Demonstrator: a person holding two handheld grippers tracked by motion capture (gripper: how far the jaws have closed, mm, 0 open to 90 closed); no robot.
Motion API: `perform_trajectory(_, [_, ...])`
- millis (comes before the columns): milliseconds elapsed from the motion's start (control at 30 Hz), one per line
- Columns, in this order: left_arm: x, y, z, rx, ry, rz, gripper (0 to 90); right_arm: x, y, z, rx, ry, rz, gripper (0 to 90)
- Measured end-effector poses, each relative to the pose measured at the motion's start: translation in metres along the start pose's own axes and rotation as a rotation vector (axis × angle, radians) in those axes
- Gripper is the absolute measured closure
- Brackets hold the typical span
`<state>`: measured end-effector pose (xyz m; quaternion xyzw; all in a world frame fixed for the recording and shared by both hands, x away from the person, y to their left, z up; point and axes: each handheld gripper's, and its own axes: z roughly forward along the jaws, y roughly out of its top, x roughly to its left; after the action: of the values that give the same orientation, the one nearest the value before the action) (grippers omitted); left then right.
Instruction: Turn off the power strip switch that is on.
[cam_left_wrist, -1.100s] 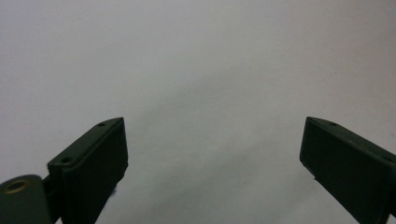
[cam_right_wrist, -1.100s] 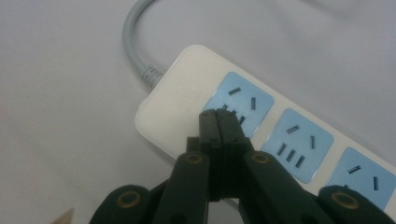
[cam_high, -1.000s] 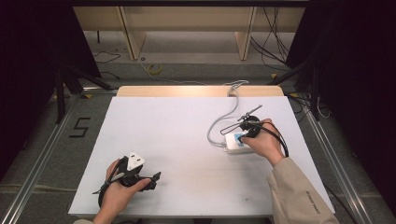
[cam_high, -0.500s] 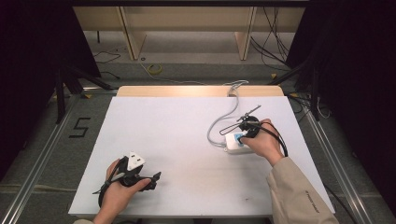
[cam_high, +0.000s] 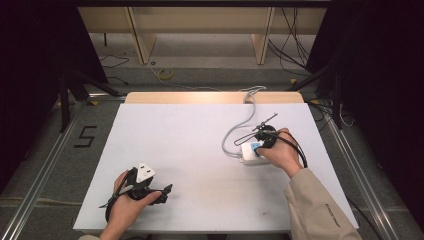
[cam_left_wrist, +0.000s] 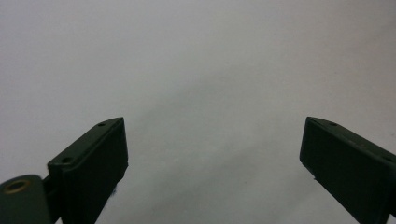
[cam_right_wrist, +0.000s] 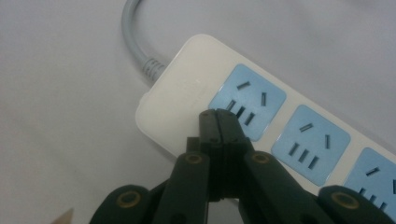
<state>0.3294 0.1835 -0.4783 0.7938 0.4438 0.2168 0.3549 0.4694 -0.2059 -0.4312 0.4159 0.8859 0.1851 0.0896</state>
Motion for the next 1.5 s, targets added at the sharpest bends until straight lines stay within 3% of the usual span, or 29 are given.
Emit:
perform_trajectory(600, [0.000,0.000,0.000,0.003,-0.001,0.005,7.3,0.000,0.001,0.001,0.012,0.002,0.005,90.0])
perform_trajectory(967, [-0.001,0.000,0.000,0.001,0.000,0.005,7.3,0.005,0.002,0.002,0.020,-0.035,-0.007,90.0])
perform_trajectory(1100, [-0.001,0.000,0.000,0.002,0.000,0.006,7.3,0.008,0.002,0.003,0.017,-0.011,-0.007,90.0])
perform_trajectory(1167, [-0.001,0.000,-0.001,-0.001,0.000,0.003,7.3,0.013,0.004,0.004,0.016,-0.081,-0.029,90.0])
perform_trajectory(1233, [-0.001,0.000,-0.001,-0.004,0.001,0.000,7.3,0.017,0.007,0.005,0.026,-0.106,-0.048,90.0])
perform_trajectory(1500, [0.000,0.000,0.000,0.001,0.000,0.001,7.3,0.010,0.004,0.002,0.021,-0.050,-0.019,90.0])
